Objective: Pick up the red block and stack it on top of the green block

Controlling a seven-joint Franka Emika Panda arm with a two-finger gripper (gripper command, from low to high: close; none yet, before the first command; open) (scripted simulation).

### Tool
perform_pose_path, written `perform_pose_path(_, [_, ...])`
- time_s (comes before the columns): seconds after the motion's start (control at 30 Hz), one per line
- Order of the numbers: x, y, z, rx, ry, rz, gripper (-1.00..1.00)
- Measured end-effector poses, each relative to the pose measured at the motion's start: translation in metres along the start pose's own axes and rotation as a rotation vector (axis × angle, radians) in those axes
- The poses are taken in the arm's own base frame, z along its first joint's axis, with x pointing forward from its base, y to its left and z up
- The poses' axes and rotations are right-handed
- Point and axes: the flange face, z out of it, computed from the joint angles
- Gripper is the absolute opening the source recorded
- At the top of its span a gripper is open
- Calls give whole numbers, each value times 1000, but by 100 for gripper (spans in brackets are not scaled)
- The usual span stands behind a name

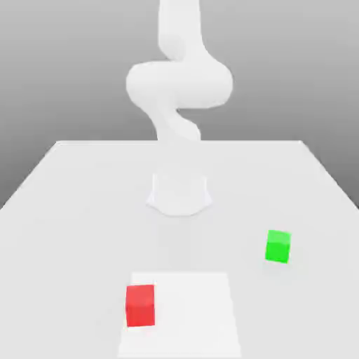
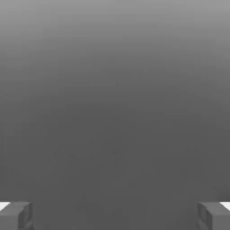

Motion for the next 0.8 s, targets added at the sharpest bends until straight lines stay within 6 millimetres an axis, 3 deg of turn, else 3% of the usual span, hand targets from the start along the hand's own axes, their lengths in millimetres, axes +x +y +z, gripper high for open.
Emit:
perform_pose_path(0.2, [-12, 41, 135, -137, -148, -22, 0])
perform_pose_path(0.4, [-50, 103, 245, -271, -290, -43, 0])
perform_pose_path(0.57, [-95, 168, 316, -383, -408, -59, 0])
perform_pose_path(0.7, [-137, 227, 357, -473, -500, -70, 0])
perform_pose_path(0.8, [-157, 248, 382, -490, -519, -77, 0])
